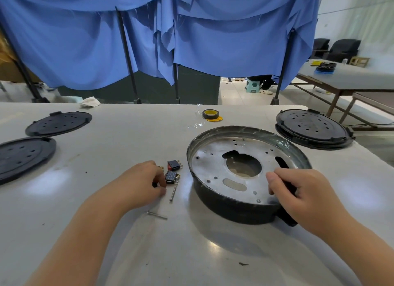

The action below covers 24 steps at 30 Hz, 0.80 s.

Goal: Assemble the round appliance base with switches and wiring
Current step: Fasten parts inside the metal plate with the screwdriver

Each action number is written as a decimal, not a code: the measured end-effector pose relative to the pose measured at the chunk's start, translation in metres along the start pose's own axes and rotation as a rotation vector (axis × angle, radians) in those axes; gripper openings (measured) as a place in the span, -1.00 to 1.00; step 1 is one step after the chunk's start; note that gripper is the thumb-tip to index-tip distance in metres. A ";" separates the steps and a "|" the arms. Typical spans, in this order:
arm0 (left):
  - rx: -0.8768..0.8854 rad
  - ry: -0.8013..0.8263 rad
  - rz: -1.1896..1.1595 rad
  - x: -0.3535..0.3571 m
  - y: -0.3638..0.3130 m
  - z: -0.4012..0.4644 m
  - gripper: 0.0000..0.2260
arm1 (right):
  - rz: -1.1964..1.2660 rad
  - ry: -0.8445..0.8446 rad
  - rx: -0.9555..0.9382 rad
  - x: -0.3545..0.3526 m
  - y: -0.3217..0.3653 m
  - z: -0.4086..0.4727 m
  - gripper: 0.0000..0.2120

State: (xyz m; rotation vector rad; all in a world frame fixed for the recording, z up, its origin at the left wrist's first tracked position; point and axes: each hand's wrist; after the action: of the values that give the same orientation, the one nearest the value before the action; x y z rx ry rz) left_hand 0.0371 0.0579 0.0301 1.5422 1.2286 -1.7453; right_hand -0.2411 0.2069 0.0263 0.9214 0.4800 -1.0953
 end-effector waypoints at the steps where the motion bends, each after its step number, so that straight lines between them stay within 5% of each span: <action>1: 0.002 0.001 0.010 0.001 0.000 0.001 -0.97 | 0.005 -0.002 -0.003 0.000 0.000 0.000 -0.57; 7: 0.058 -0.061 0.018 0.005 -0.003 0.002 -0.95 | 0.034 0.021 -0.035 -0.002 0.002 0.000 -0.49; 12: 0.135 -0.165 -0.279 0.003 -0.022 -0.004 -0.88 | 0.016 0.125 -0.160 -0.014 0.012 -0.001 -0.61; 16: 0.170 -0.030 -0.404 0.008 -0.037 -0.009 -0.84 | -0.110 0.295 -0.196 -0.015 0.018 -0.004 -0.63; 24: 0.170 0.319 -0.528 0.006 -0.046 -0.018 -0.90 | -0.093 0.341 -0.144 -0.021 0.011 -0.003 -0.80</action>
State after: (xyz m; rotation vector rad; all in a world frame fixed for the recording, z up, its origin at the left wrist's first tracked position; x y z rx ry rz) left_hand 0.0069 0.0962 0.0386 1.7555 1.8183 -2.0172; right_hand -0.2391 0.2224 0.0448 0.9695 0.8786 -0.9758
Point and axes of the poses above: each hand's wrist, its own z-axis towards the middle knuckle, its own x-axis out of the palm, y = z × x, and after that the axes turned 2 degrees about -z, right-handed
